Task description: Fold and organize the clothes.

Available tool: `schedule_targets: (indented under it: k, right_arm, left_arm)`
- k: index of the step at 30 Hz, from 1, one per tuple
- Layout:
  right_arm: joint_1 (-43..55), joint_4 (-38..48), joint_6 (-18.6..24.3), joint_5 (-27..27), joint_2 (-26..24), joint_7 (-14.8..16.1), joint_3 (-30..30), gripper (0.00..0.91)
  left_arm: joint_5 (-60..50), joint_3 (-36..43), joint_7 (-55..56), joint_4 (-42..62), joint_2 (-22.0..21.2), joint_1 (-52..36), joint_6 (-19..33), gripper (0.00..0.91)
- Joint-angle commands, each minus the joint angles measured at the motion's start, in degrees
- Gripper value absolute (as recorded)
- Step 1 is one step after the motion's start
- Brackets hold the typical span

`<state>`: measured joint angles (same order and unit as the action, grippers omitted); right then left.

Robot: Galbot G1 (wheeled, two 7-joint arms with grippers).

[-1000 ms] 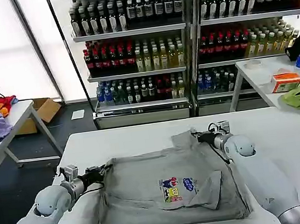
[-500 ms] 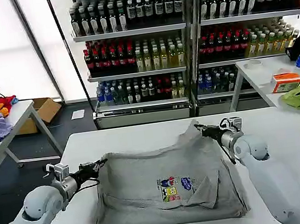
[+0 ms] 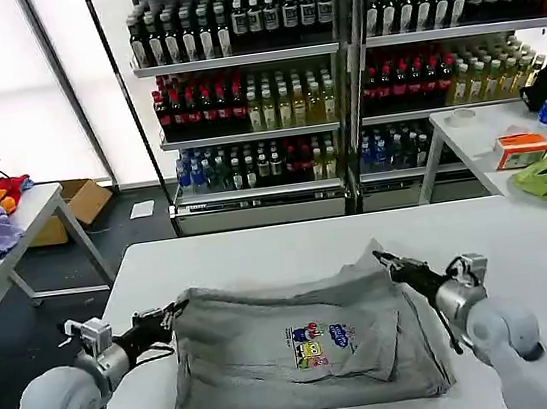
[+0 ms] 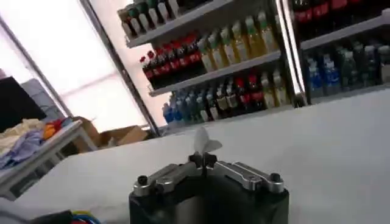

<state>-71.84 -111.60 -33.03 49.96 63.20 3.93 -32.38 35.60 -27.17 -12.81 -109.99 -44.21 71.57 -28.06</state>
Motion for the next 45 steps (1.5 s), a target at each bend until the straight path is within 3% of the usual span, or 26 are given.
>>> schedule_targets:
  k: [1, 4, 5, 6, 7, 8, 9, 11, 15, 21, 23, 25, 28, 31, 45]
  right_arm:
    - [-17.36, -10.31, -0.04, 1.37, 1.19, -0.95, -5.86, 0.0]
    - [-21.06, -12.41, 0.17, 1.23, 2.32, -0.98, -6.48, 0.0]
    - [-22.09, -13.07, 0.26, 1.23, 2.61, -0.9, -6.57, 0.0]
    - [-22.64, -13.61, 0.36, 1.14, 2.72, -0.8, -6.65, 0.0]
    - [-23.87, -14.35, 0.47, 1.03, 2.93, -0.65, -6.72, 0.0]
    - [-24.31, -14.51, 0.48, 0.98, 3.07, -0.54, -6.76, 0.0]
    - [-25.41, -15.08, 0.47, 0.84, 3.26, -0.6, -6.72, 0.0]
    - [-26.08, -15.32, 0.2, -0.21, 3.47, -1.87, -6.61, 0.907]
    - [-25.88, -14.94, 0.56, -1.34, 3.94, -2.52, -6.95, 0.907]
    - [-25.79, -16.2, 3.74, -1.02, 3.58, -0.93, -9.38, 0.907]
    - [-25.84, -16.28, 7.79, -3.82, 3.51, 0.54, -10.38, 0.907]
    - [-25.54, -15.36, 14.54, -10.53, 3.68, 3.45, -11.34, 0.907]
    - [-24.93, -14.68, 20.04, -14.38, 4.0, 5.84, -12.71, 0.907]
    - [-23.35, -12.67, 26.17, -18.44, 5.49, 7.92, -14.38, 0.907]
    - [-25.13, -10.78, 27.82, -19.58, 9.35, 7.04, -13.44, 0.907]
  left_arm:
    - [-4.84, -8.45, 0.75, -8.43, -0.77, 18.56, 0.24, 0.01]
    - [-7.26, -9.47, 0.72, -9.51, -1.87, 21.3, 0.58, 0.02]
    - [-7.89, -9.6, 0.73, -9.63, -2.3, 22.12, 0.9, 0.141]
    - [-8.61, -9.7, 0.68, -9.7, -2.67, 22.73, 1.16, 0.302]
    - [-9.14, -9.77, 0.68, -9.79, -2.98, 23.33, 1.32, 0.564]
    - [-9.59, -9.74, 0.77, -9.94, -3.25, 23.77, 1.38, 0.907]
    - [-10.11, -9.54, 0.82, -9.92, -3.52, 24.18, 1.74, 0.907]
    - [-11.41, -9.11, 0.46, -9.65, -3.61, 25.25, 4.38, 0.907]
    - [-12.65, -9.26, 0.95, -10.33, -4.29, 25.6, 4.63, 0.907]
    - [-10.09, -14.6, 3.17, -12.42, -3.43, 25.71, 3.29, 0.907]
    - [-8.1, -16.79, 4.19, -13.57, -3.04, 26.04, 2.78, 0.907]
    - [-6.44, -19.67, 5.45, -14.56, -2.97, 26.35, 2.67, 0.907]
    - [-1.97, -20.04, 9.26, -17.07, -4.2, 26.21, 1.24, 0.907]
    - [-0.16, -15.7, 15.21, -19.56, -7.43, 25.73, 0.71, 0.907]
    - [-5.96, -3.09, 29.01, -15.75, -25.36, 21.77, -2.02, 0.907]
